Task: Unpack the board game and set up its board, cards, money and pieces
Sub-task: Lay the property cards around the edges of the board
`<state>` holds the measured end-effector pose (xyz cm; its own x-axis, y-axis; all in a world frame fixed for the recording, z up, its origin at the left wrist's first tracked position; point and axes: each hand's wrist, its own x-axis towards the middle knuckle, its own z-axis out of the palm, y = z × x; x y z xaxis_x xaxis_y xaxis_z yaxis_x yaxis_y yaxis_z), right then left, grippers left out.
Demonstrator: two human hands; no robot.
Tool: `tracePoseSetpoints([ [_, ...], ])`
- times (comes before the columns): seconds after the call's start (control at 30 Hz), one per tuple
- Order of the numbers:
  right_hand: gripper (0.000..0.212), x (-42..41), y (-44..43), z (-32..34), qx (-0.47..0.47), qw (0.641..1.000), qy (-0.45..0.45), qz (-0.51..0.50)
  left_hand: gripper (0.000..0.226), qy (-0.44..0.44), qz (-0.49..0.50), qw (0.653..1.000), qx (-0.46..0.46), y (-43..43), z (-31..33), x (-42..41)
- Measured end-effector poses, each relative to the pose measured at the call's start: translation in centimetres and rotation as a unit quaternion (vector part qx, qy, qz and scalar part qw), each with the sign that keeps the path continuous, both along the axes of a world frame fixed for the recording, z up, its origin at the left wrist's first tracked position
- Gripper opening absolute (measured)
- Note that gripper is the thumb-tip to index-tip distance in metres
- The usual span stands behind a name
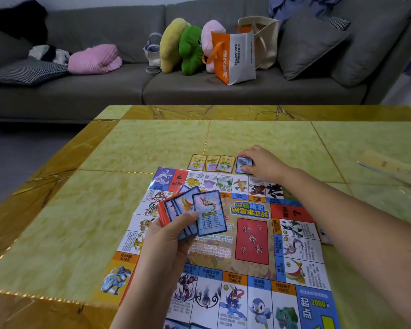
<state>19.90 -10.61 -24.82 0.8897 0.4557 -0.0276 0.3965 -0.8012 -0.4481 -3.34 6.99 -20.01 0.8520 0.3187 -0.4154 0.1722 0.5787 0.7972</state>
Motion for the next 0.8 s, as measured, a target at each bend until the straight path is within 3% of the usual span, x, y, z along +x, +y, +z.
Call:
tracePoseSetpoints([
  [0.37,0.035,0.2,1.4,0.8,0.046,0.998,-0.036,-0.007,0.03,-0.018,0.005,1.0,-0.017,0.3,0.0,0.1],
  [0.5,0.046,0.1,3.1,1.1,0.018,1.0,-0.016,0.017,0.023,-0.014,0.005,1.0,-0.014,0.4,0.0,0.1],
  [0.6,0.044,0.1,3.6,1.0,0.016,1.0,-0.004,0.02,0.014,-0.012,0.0,1.0,-0.001,0.6,-0.2,0.1],
  [0.8,0.041,0.6,3.0,1.0,0.038,0.999,0.024,0.016,0.017,-0.02,0.013,1.0,-0.008,0.8,-0.3,0.4],
])
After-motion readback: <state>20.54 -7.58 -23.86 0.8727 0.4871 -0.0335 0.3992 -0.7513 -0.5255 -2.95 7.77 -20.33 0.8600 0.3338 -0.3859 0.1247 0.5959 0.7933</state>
